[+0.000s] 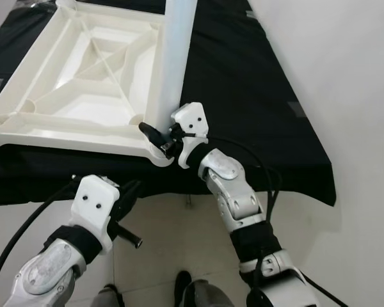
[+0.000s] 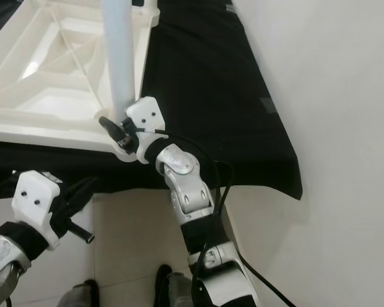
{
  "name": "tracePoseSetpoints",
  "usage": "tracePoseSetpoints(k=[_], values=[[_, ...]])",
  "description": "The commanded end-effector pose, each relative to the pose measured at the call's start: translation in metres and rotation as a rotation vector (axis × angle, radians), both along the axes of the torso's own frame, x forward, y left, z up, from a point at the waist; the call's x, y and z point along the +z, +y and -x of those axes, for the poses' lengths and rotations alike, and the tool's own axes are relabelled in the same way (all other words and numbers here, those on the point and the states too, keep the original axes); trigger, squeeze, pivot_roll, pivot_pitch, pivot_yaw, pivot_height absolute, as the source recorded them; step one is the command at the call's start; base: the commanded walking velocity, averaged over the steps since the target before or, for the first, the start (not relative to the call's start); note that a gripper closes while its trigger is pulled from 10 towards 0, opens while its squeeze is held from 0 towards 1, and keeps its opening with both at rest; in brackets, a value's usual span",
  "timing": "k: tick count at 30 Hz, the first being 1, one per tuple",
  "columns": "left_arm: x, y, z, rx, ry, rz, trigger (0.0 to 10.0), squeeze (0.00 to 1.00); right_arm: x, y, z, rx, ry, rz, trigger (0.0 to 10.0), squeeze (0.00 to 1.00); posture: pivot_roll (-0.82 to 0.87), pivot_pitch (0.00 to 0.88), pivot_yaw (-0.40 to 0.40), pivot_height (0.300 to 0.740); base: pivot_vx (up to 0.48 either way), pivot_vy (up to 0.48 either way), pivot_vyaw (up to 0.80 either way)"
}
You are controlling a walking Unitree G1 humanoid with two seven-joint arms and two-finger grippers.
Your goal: Building children table
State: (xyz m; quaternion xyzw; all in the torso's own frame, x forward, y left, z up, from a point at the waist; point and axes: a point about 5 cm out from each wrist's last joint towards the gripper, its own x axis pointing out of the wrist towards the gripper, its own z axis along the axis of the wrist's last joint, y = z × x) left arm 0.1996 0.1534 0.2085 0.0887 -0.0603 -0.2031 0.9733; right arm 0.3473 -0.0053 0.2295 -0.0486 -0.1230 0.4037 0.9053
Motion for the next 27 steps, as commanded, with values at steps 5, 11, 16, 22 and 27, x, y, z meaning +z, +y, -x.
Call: tracePoseSetpoints(k=[5, 11, 16, 22, 27], values=[[-0.004, -0.002, 0.000, -0.010, 0.012, -0.004, 10.0, 0.00, -0.014, 0.017, 0.014, 0.111, 0.115, -0.003, 10.0, 1.00, 0.11, 0.295, -0.195, 0.740, 0.000, 0.000, 0.00], [-0.004, -0.003, -0.001, -0.012, 0.010, -0.001, 10.0, 0.00, 0.016, 0.009, 0.012, 0.361, 0.016, -0.017, 10.0, 0.00, 0.11, 0.293, -0.198, 0.740, 0.000, 0.000, 0.00], [-0.004, -0.004, -0.001, -0.013, 0.009, 0.000, 10.0, 0.00, 0.018, -0.009, 0.009, 0.616, -0.035, 0.117, 10.0, 0.00, 0.12, 0.292, -0.199, 0.740, 0.000, 0.000, 0.00], [-0.004, -0.004, 0.000, -0.013, 0.010, -0.001, 10.0, 0.00, 0.018, -0.026, 0.001, 0.674, -0.003, 0.168, 10.0, 0.00, 0.13, 0.298, -0.200, 0.740, 0.000, 0.000, 0.00], [-0.004, -0.004, 0.000, -0.014, 0.012, -0.002, 10.0, 0.00, 0.022, -0.033, -0.006, 0.681, 0.016, 0.159, 5.9, 0.00, 0.14, 0.300, -0.197, 0.740, 0.000, 0.000, 0.00]])
